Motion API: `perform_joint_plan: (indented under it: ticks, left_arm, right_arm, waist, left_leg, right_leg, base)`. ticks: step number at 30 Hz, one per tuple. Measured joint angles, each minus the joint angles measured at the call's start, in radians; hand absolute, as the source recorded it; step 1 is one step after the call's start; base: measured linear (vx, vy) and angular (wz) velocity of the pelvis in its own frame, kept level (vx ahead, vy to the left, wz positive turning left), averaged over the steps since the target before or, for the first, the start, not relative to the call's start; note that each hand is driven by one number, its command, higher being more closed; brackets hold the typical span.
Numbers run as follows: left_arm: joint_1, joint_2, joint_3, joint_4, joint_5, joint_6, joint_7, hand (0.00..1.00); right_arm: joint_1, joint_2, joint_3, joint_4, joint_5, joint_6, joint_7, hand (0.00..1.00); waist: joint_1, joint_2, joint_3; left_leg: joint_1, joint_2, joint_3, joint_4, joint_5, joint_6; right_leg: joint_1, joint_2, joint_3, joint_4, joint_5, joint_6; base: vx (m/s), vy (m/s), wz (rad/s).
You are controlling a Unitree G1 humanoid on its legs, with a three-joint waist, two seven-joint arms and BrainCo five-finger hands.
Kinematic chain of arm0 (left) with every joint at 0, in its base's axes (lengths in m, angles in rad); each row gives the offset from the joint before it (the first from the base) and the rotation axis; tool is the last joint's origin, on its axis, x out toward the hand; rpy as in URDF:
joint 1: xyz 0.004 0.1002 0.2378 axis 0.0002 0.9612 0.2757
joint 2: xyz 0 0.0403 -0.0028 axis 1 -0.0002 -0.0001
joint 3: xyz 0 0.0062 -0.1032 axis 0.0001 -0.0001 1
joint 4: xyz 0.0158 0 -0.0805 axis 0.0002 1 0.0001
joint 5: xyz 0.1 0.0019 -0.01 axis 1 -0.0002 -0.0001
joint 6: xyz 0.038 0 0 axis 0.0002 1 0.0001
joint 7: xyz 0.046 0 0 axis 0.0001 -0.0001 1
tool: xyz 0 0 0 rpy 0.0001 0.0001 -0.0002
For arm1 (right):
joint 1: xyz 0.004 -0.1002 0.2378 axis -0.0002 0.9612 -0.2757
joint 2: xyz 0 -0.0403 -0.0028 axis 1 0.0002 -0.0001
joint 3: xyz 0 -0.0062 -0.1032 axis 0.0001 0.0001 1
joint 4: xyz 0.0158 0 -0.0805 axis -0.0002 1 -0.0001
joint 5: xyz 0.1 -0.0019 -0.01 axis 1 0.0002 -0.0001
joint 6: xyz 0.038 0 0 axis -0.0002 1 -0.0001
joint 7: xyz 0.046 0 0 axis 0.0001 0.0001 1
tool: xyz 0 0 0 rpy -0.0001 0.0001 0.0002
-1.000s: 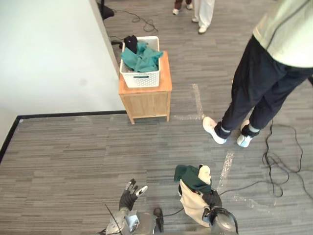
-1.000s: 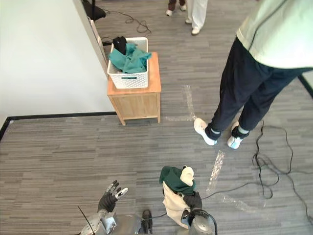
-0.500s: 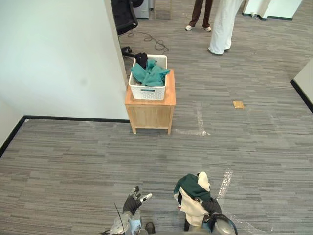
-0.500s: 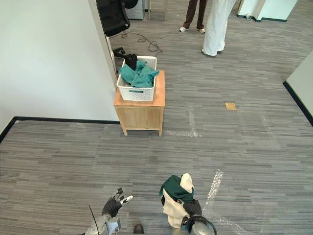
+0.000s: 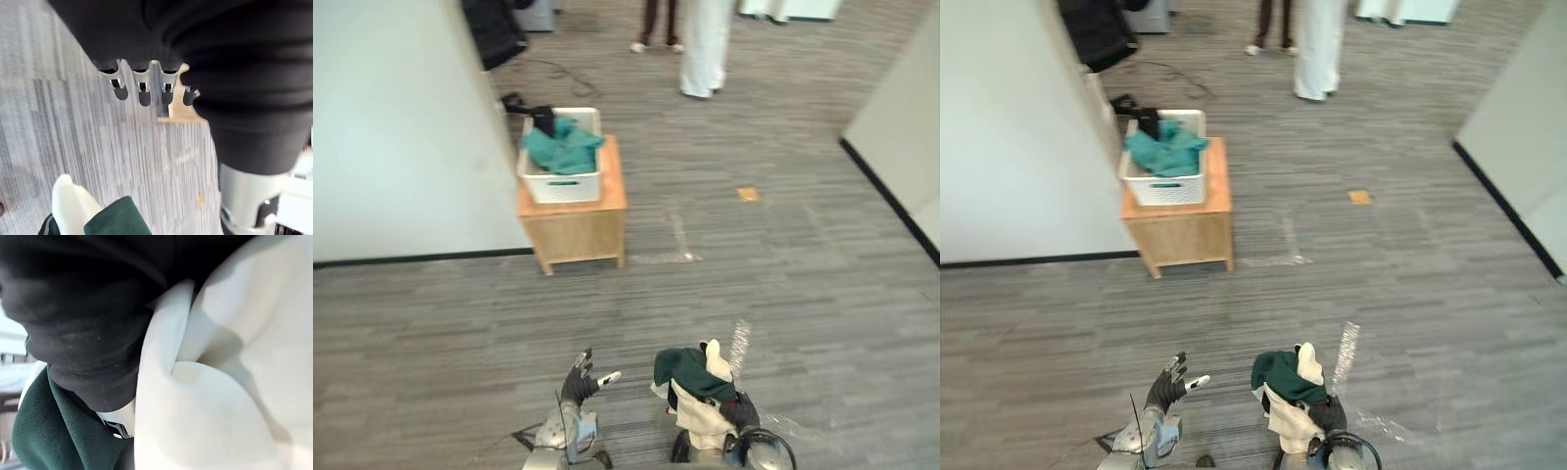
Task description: Tidy the bed and pick cloth on bed and put in laundry
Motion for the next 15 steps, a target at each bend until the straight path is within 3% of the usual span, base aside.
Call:
perform_joint_plan:
  ticks: [2, 3, 5, 6, 9, 10, 11, 12, 13, 14, 15]
  left_arm:
    - [0.021, 0.003, 0.025, -0.003, 0.000, 0.003, 0.010, 0.00]
    - [0.028, -0.020, 0.023, -0.012, -0.001, 0.002, 0.010, 0.00]
    - [0.028, -0.060, 0.017, -0.013, -0.008, 0.001, 0.011, 0.00]
    - [0.021, -0.100, -0.001, -0.019, -0.010, -0.002, 0.010, 0.00]
    - [0.024, -0.108, 0.001, -0.033, -0.010, -0.016, 0.012, 0.00]
    - [0.028, -0.107, 0.003, -0.033, -0.010, -0.020, 0.019, 0.00]
    - [0.029, -0.108, 0.002, -0.030, -0.009, -0.020, 0.020, 0.00]
    - [0.034, -0.109, 0.000, -0.027, -0.009, -0.020, 0.020, 0.00]
    - [0.008, -0.106, 0.003, 0.010, -0.008, -0.020, 0.021, 0.00]
    - [-0.005, -0.105, 0.013, 0.025, -0.007, -0.019, 0.027, 0.00]
    - [-0.017, -0.100, 0.017, 0.032, -0.006, -0.018, 0.032, 0.00]
  right_arm:
    - [-0.102, 0.022, 0.052, -0.002, 0.035, -0.011, -0.025, 1.00]
    - [-0.170, 0.040, 0.128, 0.019, 0.034, -0.019, -0.029, 1.00]
    - [-0.222, 0.056, 0.160, 0.057, 0.032, -0.018, -0.033, 1.00]
    - [-0.248, 0.088, 0.165, 0.074, 0.032, -0.017, -0.034, 1.00]
    - [-0.256, 0.138, 0.187, 0.078, 0.031, -0.016, -0.036, 1.00]
    - [-0.255, 0.149, 0.204, 0.078, 0.030, -0.016, -0.035, 1.00]
    - [-0.252, 0.153, 0.215, 0.078, 0.029, -0.016, -0.036, 1.00]
    - [-0.249, 0.151, 0.217, 0.078, 0.021, -0.017, -0.036, 1.00]
    - [-0.239, 0.159, 0.214, 0.084, 0.000, -0.015, -0.043, 1.00]
    - [-0.230, 0.163, 0.218, 0.080, -0.013, -0.016, -0.045, 1.00]
    - [-0.218, 0.182, 0.219, 0.077, -0.030, -0.015, -0.054, 1.00]
  waist:
    - [0.025, -0.007, -0.001]
    - [0.056, 0.014, 0.014]
    - [0.087, 0.029, 0.024]
    - [0.107, 0.056, 0.034]
    - [0.132, 0.060, 0.040]
    - [0.134, 0.055, 0.044]
    - [0.131, 0.053, 0.047]
    - [0.131, 0.063, 0.044]
    - [0.142, 0.016, 0.059]
    - [0.137, 0.011, 0.058]
    - [0.136, 0.010, 0.059]
  left_leg:
    - [-0.075, 0.071, 0.031, 0.306, -0.002, -0.001]
    - [-0.192, 0.102, -0.072, 0.609, 0.023, 0.057]
    - [-0.259, 0.064, -0.179, 0.714, -0.018, 0.042]
    - [-0.334, 0.027, -0.253, 0.749, -0.039, 0.036]
    - [-0.439, -0.003, -0.297, 0.652, -0.052, 0.044]
    - [-0.478, -0.027, -0.317, 0.531, -0.048, 0.042]
    - [-0.495, -0.052, -0.323, 0.352, -0.010, 0.042]
    - [-0.488, -0.052, -0.324, 0.254, 0.083, 0.057]
    - [-0.442, -0.095, -0.273, 0.223, 0.120, 0.092]
    - [-0.450, -0.106, -0.279, 0.226, 0.118, 0.098]
    - [-0.470, -0.103, -0.270, 0.264, 0.107, 0.115]
  right_leg:
    - [0.051, 0.062, 0.099, -0.077, 0.020, -0.032]
    - [0.099, 0.079, 0.194, -0.118, 0.031, -0.046]
    - [0.118, 0.078, 0.266, -0.128, 0.031, -0.047]
    - [0.156, 0.069, 0.323, -0.152, 0.031, -0.047]
    - [0.191, 0.042, 0.393, -0.183, 0.029, -0.047]
    - [0.203, 0.021, 0.411, -0.183, 0.019, -0.031]
    - [0.223, -0.004, 0.412, -0.183, -0.011, 0.009]
    - [0.236, -0.012, 0.412, -0.182, -0.032, 0.037]
    - [0.257, -0.064, 0.400, -0.184, -0.054, 0.065]
    - [0.261, -0.065, 0.378, -0.198, -0.015, 0.058]
    - [0.275, -0.064, 0.355, -0.227, 0.055, 0.078]
  base:
    - [0.41, -0.154, -1.80]
    - [0.45, -0.099, -1.80]
    - [0.36, 0.044, -1.58]
    - [0.32, 0.127, -1.23]
    - [0.35, 0.231, -1.09]
    - [0.41, 0.395, -0.82]
    - [0.35, 0.339, -0.67]
    - [0.39, 0.370, -0.46]
    - [0.35, 0.261, -0.11]
    - [0.51, 0.377, 0.09]
    - [0.48, 0.352, 0.24]
